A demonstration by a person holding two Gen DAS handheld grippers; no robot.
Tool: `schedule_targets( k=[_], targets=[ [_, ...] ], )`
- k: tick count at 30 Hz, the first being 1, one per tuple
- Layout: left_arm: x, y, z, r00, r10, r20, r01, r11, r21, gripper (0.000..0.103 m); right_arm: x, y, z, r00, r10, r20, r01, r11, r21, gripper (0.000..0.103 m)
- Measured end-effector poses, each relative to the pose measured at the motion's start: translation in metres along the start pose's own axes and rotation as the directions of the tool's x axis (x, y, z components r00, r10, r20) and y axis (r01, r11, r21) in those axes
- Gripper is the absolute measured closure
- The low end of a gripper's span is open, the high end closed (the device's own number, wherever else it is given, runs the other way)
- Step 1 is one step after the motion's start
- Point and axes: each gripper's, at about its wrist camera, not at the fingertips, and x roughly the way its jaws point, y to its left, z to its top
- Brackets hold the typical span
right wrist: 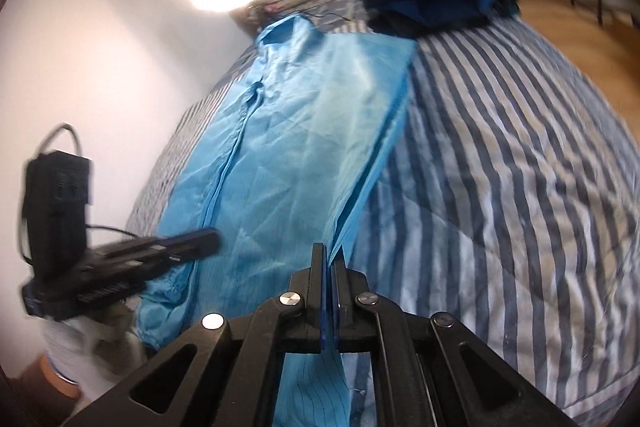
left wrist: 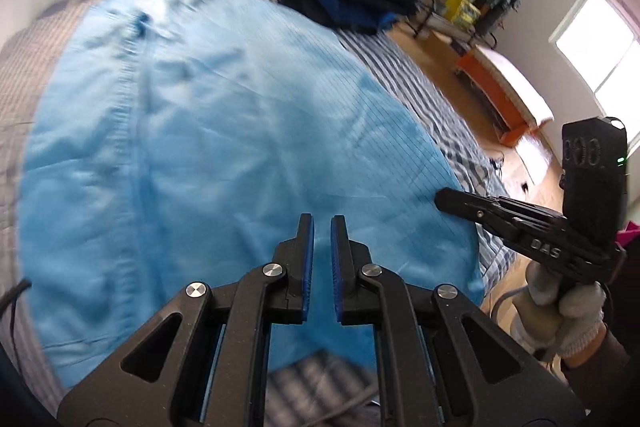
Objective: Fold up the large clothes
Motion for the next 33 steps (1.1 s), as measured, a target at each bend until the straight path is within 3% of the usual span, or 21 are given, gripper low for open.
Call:
schedule_targets(
  k=[7,15,24,31,33],
  targets=[
    [-0.086,0.063,-0.014,0.989,0.069,0.130,-0.051,0.990,-0.131,0.097,0.002,0.056,0.005,0.999,-0.043,-0.011,0.040,0.985,-0.168,0.103],
    [-0.143,0.126,-0.038,0.969,0.144,0.202,-0.092,0.964,-0.248,0.097,0.043,0.128,0.001,0.995,-0.048,-0.093,0.014,0.940,-0.340,0.103],
    [-0.168,0.169,-0.062,0.955,0.193,0.226,-0.108,0.933,-0.344,0.097,0.121,0.183,-0.024,0.962,-0.094,-0.257,-0.037,0.885,-0.464,0.103],
    [-0.168,0.181,-0.069,0.950,0.227,0.216,-0.135,0.919,-0.369,0.097,0.151,0.174,-0.037,0.943,-0.095,-0.318,-0.055,0.901,-0.431,0.103],
    [-0.165,0.182,-0.068,0.949,0.237,0.208,-0.149,0.919,-0.366,0.097,0.151,0.171,-0.037,0.941,-0.071,-0.331,-0.075,0.909,-0.410,0.095]
  ],
)
